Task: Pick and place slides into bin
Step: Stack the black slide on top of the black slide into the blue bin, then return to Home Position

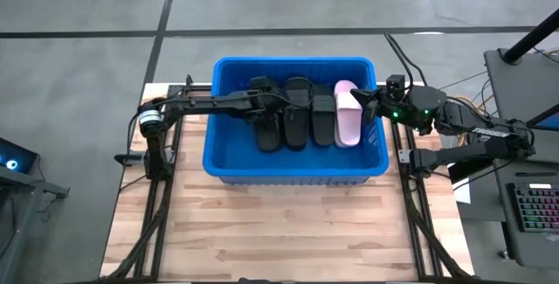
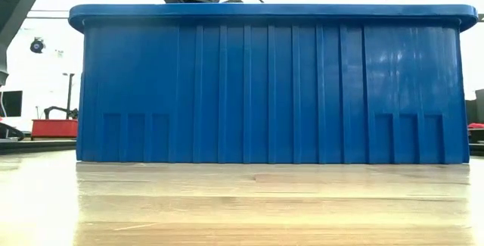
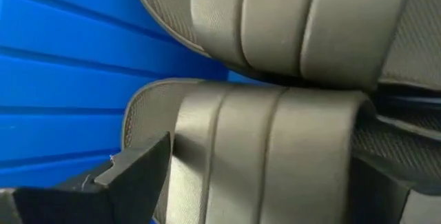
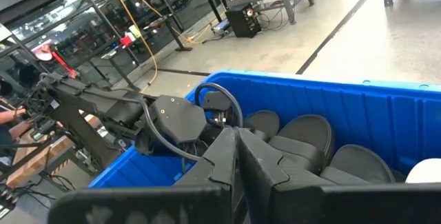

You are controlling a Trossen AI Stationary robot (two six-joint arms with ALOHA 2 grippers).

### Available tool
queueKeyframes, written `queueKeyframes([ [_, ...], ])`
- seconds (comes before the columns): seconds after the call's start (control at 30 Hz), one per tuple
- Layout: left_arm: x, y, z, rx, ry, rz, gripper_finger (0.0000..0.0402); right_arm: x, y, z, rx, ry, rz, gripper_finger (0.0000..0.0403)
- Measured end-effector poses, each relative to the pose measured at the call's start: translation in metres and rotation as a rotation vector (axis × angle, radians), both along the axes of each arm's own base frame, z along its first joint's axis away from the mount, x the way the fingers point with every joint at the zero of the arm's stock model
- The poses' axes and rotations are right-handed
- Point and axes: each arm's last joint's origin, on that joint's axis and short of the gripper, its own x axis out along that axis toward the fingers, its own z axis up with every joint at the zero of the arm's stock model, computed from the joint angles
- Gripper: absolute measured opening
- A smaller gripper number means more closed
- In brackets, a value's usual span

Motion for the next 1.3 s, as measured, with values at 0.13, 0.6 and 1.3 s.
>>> queueKeyframes([
  [0.13, -0.001, -0.001, 0.000, -0.008, 0.019, -0.001, 0.0337, 0.000, 0.000, 0.000, -0.001, 0.000, 0.000, 0.0009],
  [0.6, -0.012, -0.006, 0.007, -0.071, 0.064, -0.031, 0.0337, 0.000, 0.000, 0.000, -0.002, 0.003, 0.000, 0.0009],
  [1.3, -0.025, -0.015, 0.034, -0.170, 0.077, -0.183, 0.0337, 0.000, 0.000, -0.001, -0.004, 0.010, 0.001, 0.0009],
])
